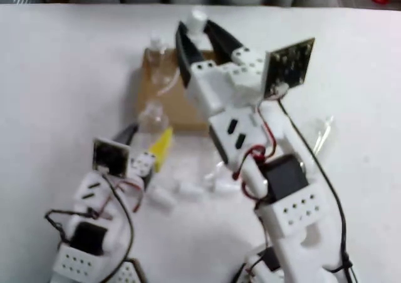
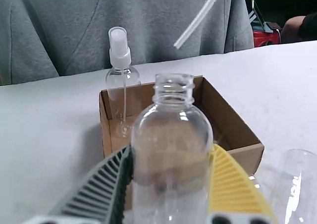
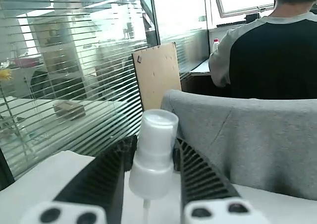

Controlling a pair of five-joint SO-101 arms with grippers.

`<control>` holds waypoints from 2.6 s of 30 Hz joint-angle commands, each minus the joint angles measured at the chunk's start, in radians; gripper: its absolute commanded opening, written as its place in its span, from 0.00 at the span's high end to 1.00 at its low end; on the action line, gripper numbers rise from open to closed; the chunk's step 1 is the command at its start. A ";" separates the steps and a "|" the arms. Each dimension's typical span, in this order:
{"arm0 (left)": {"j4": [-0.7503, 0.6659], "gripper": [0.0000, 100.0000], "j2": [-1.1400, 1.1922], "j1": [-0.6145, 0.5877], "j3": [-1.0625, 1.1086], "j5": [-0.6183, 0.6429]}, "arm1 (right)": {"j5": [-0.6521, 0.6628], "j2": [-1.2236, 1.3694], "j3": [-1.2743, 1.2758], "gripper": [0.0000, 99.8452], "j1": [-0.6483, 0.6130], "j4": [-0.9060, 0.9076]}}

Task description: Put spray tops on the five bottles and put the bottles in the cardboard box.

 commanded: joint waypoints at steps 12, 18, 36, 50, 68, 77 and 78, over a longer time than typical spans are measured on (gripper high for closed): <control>-0.080 0.98 -0.018 0.005 0.009 -0.091 | -0.005 -0.051 0.035 0.98 -0.062 0.001; -0.077 0.98 -0.018 0.004 0.009 -0.091 | -0.005 -0.050 0.037 0.98 -0.081 -0.001; -0.083 0.98 -0.018 0.004 0.031 -0.092 | 0.077 -0.053 -0.017 0.98 -0.068 0.002; -0.083 0.98 -0.018 0.004 0.031 -0.092 | 0.071 -0.053 -0.011 0.98 -0.022 0.033; -0.083 0.98 -0.018 0.005 0.031 -0.092 | 0.069 -0.042 0.026 0.98 -0.030 0.016; -0.083 0.98 -0.018 0.004 0.031 -0.092 | 0.069 -0.042 0.144 0.98 -0.036 -0.117; -0.083 0.98 -0.018 0.004 0.031 -0.092 | 0.069 -0.042 0.152 0.98 -0.047 -0.119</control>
